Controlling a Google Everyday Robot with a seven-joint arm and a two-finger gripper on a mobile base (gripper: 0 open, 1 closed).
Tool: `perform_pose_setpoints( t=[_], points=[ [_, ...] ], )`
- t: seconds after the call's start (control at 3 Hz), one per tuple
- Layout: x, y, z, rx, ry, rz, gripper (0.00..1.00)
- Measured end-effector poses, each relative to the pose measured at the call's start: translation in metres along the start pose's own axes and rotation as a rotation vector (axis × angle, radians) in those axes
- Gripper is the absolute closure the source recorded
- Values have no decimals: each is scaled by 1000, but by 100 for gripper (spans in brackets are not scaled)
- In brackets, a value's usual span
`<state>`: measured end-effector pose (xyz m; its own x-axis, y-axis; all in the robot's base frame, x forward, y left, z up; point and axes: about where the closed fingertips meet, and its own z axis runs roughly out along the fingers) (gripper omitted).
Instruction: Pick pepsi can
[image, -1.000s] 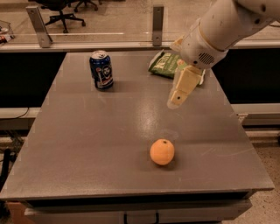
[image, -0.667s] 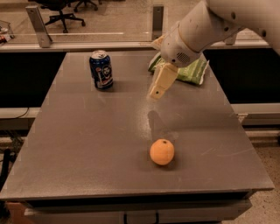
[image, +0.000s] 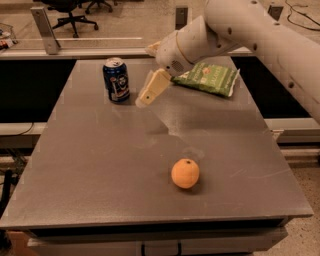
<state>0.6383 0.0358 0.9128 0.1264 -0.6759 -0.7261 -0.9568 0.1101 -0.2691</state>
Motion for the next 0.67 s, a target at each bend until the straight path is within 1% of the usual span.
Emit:
perform_pose_setpoints(
  t=[0.33, 0.67],
  points=[
    [-12, -13, 37, -24, -95, 47, 0],
    [-19, -18, 68, -55, -168, 113, 0]
  ],
)
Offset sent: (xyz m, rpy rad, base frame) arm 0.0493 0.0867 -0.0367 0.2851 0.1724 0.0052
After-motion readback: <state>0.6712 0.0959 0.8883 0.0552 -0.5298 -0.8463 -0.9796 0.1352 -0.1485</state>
